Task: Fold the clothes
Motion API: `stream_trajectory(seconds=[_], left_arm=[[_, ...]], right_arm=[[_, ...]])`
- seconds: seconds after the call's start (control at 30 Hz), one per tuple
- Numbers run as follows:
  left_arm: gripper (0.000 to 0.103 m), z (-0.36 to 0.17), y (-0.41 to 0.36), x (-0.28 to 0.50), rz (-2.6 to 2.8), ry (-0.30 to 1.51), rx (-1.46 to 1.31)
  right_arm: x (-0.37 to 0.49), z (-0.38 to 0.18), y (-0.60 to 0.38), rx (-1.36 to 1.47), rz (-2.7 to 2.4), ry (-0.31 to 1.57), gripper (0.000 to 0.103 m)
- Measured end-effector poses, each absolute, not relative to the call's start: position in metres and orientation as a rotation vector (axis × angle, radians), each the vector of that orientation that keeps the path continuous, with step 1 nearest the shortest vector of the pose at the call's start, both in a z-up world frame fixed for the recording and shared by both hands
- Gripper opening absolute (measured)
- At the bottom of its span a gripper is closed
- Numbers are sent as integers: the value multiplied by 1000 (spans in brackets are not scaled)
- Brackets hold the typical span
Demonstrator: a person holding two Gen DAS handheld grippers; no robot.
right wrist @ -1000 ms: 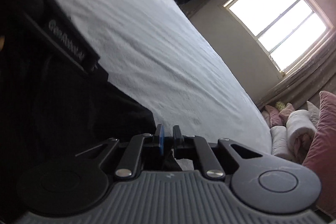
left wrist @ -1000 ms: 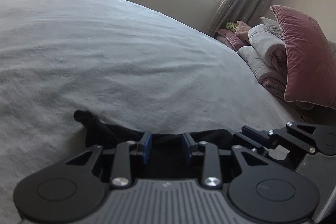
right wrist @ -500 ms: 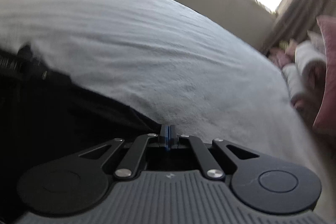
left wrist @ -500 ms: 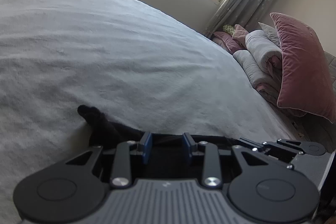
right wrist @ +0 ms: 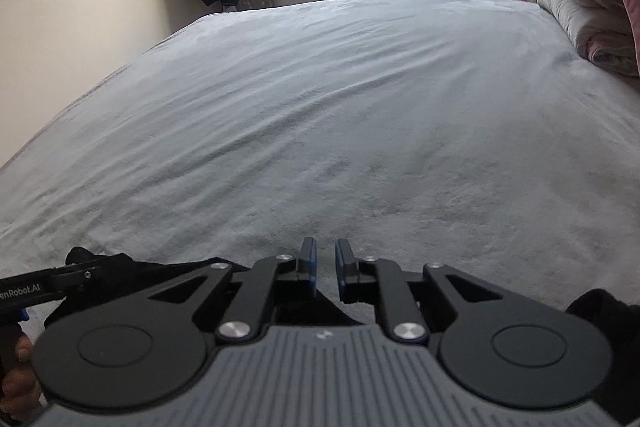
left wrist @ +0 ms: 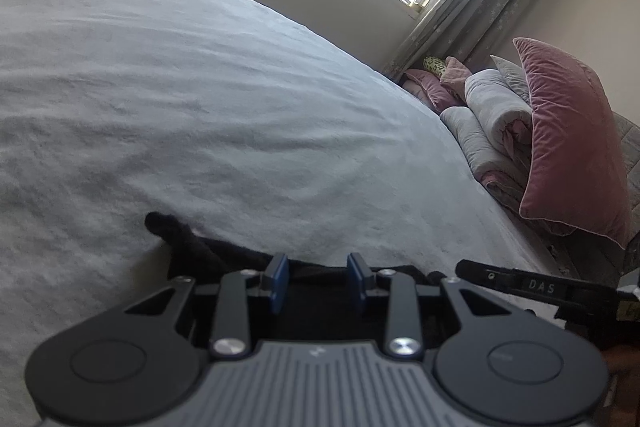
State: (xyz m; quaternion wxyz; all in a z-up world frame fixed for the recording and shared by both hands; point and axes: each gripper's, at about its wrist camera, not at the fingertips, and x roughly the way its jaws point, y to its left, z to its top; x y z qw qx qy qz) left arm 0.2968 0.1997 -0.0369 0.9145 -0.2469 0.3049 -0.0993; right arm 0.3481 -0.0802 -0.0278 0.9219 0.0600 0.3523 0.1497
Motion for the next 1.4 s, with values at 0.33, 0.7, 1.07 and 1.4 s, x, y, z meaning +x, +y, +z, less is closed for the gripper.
stream_trajectory(seconds=[0.33, 0.7, 1.07, 1.4], left_arm=[[33, -39, 188, 298, -359, 655, -563], [33, -47, 177, 303, -349, 701, -496], [29, -45, 190, 301, -405, 688, -589], [22, -53, 172, 303, -640, 693, -750]], right_arm=[[344, -43, -94, 167, 474, 716, 30], [316, -44, -56, -180, 582, 651, 30], [278, -40, -24, -572, 671, 551, 11], [285, -49, -77, -24, 770, 585, 39]])
